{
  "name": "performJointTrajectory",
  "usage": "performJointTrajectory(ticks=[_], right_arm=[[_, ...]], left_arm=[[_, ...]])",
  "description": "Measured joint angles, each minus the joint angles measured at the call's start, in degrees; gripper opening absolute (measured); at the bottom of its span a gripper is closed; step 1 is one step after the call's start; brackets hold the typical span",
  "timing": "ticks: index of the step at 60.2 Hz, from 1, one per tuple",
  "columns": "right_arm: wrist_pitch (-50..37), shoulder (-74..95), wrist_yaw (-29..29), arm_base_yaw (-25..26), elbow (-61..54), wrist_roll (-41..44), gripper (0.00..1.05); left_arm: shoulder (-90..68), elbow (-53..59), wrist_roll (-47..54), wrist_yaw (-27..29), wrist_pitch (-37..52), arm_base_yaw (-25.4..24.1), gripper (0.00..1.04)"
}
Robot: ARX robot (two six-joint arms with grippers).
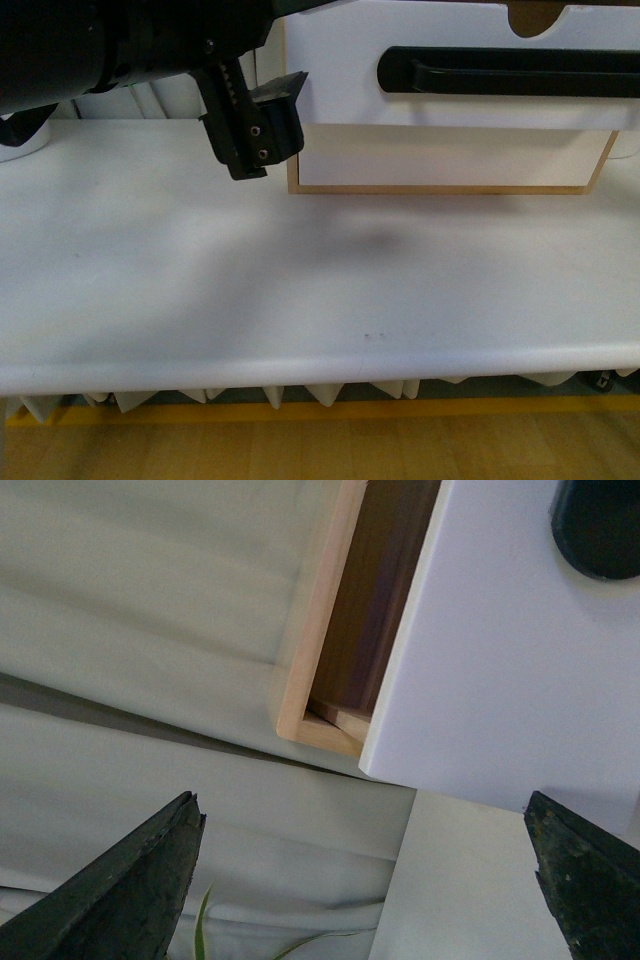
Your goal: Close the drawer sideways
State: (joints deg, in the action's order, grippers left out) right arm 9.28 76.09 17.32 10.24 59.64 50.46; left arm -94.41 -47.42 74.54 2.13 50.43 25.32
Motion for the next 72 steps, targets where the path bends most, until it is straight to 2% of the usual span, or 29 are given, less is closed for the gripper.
performJointTrajectory(ticks=[50,72], right_arm=[[-3.9,12.2,-1.1,0.2,8.6,0.3,0.95],[-9.7,19.1,-2.7,-1.0,13.1,-1.6,0.95]], left_arm=[[-4.1,-7.0,0.4,-3.5,-4.0,1.0,0.98],[-8.3,-14.1,2.5,-2.2,-4.7,-0.1,0.98]])
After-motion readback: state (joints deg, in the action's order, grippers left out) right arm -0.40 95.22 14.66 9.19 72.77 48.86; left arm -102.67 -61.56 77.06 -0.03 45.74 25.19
